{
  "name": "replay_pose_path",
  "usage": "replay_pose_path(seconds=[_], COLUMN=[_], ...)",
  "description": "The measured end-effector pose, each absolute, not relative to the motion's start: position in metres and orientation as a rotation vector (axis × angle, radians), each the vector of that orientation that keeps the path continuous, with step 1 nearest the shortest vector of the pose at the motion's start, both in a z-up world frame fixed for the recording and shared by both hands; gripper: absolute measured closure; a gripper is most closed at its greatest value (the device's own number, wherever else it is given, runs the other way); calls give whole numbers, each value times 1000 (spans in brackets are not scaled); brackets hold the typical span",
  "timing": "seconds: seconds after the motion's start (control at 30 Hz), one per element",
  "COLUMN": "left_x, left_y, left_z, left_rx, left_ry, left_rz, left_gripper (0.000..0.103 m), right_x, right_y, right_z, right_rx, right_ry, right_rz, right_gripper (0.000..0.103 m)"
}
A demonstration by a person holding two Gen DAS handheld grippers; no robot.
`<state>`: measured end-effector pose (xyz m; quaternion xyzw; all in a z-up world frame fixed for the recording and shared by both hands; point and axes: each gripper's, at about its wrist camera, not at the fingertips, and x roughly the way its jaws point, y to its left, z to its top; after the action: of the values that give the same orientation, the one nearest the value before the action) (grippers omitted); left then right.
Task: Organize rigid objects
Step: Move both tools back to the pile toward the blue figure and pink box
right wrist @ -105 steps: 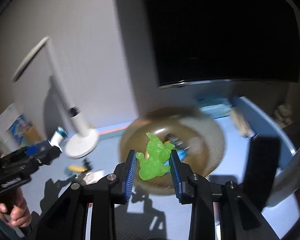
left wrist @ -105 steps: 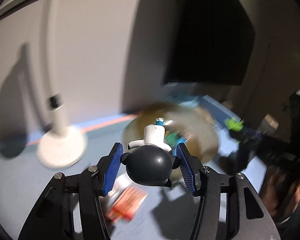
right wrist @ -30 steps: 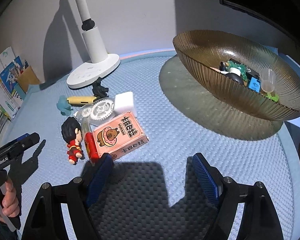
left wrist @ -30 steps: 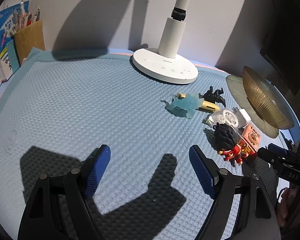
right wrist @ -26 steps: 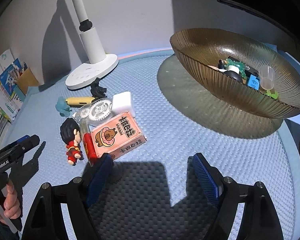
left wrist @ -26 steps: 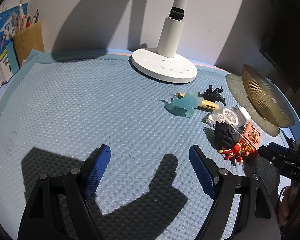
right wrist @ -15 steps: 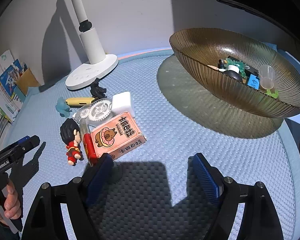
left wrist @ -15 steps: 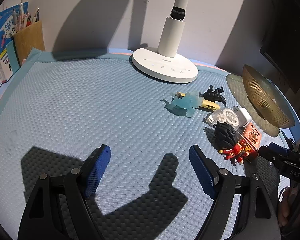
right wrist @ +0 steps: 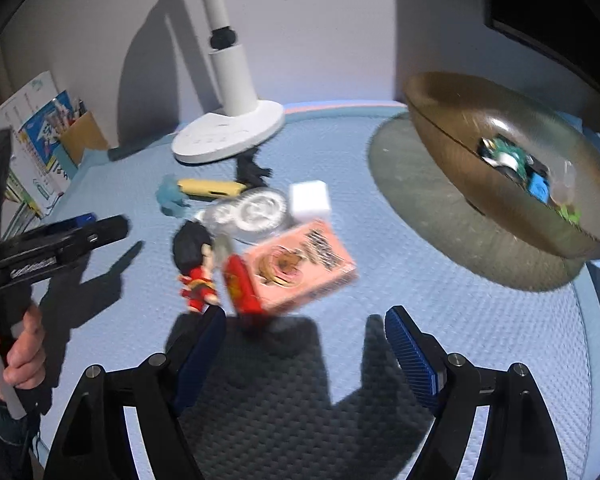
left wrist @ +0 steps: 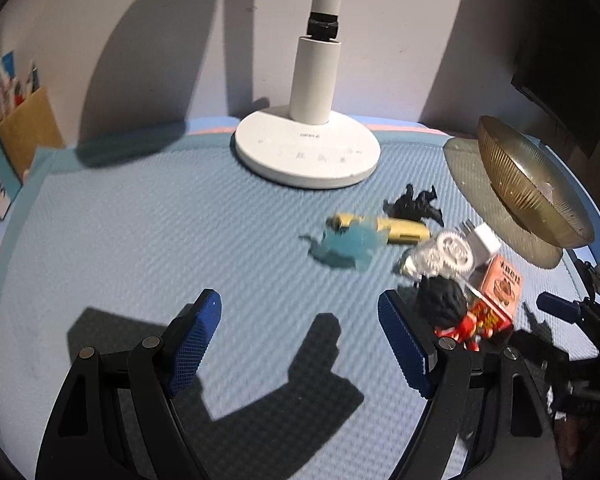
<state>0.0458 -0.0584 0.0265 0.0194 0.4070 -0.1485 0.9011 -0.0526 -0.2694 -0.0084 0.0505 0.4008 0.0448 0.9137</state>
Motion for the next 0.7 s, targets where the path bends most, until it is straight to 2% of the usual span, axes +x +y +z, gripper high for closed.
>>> replay_pose_path(seconds=[0.2,0.53,0.7], left_x=[60,74,79], left_y=[-72,-75,-68], left_z=[21,22,19], left_rx=[69,51,22], left_ry=[863,853,857], left_rz=[-330,-342,-334], left_gripper=[23,23,23], right_x=[-29,-20,2], right_y=[-246,-303,-281], right_z=[-20,-9,-13], right_rx=[28,374,330], right_ry=[891,877,911], right_rz=[4,-11,-85], right_gripper=[22,22,22])
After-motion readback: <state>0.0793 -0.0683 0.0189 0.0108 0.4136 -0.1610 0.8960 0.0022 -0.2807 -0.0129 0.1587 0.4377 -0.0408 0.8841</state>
